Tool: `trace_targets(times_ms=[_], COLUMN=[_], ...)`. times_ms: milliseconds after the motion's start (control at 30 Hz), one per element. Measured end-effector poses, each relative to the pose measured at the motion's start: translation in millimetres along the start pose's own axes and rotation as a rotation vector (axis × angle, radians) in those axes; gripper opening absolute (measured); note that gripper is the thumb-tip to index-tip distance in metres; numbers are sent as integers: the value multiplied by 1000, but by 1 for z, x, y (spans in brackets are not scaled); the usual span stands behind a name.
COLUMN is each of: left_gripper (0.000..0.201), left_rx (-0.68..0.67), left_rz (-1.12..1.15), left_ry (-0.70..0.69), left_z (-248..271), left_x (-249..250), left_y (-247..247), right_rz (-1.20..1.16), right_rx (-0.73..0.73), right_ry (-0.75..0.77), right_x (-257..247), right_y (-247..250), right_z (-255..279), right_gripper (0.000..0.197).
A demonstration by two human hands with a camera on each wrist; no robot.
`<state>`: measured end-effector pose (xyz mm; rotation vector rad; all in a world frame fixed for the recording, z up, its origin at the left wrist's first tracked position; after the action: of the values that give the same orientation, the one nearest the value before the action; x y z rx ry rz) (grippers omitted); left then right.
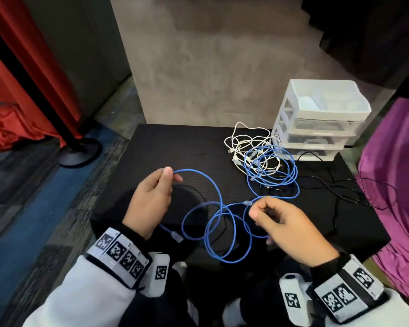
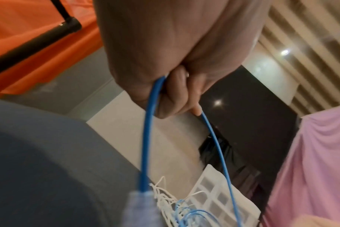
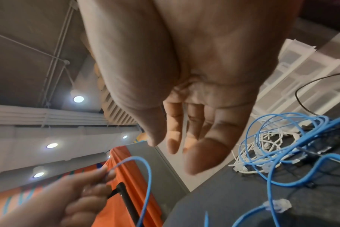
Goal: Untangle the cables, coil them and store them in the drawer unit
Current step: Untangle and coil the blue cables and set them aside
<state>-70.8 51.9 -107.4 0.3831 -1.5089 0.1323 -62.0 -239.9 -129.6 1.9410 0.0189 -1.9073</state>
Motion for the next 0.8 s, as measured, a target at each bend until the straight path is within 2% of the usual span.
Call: trace_targets(times_ms=[67,167,267,367,400,433,567,667,800], left_gripper=[37,36,36,35,34,33,30,27,22], left_rx=[-85,-191,-159,-61,-24,17,168,175,160], left_rz=[61,86,97,107,110,115,222,342,425], left_ry=[-33,-91,-160,-169,-167,-172,-215,-188,-134], left_z=[9,18,18,10,8,8,12,14,24], left_x=[22,52,77,88,89,91,97,95,78], left_y=[-13,-32,-37,-29,-25,-21,-5,-8,-27], right_rz=[-8,-147,-322,-580,-642,-647,-418,-546,-713], right_rx=[1,50,22,-112,-145,-168,-194,-109,45], right_ry=[29,104,148,103,86,85,39,-73,-97], right_x=[-6,-27,-56,-67,-69,-70,-56,-41,-38], right_y=[-8,-17,-27,-43,-48,-51,-57,-53,-51], right_z=[2,-3,-7,-14,-16,-16,-12,-8,-8], right_gripper=[5,19,19,64,72,71,27,23,24])
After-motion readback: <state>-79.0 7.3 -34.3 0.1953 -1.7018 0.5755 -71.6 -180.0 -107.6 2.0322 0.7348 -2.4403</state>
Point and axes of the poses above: each hand's wrist, its own z-axis away from the middle knuckle, its own y-axis out of the back of the hand, x = y × z, the point moved 9 cm from there along -z, towards the middle knuckle, and after that the axes turned 8 degrees about -z, right-handed, at the moved point
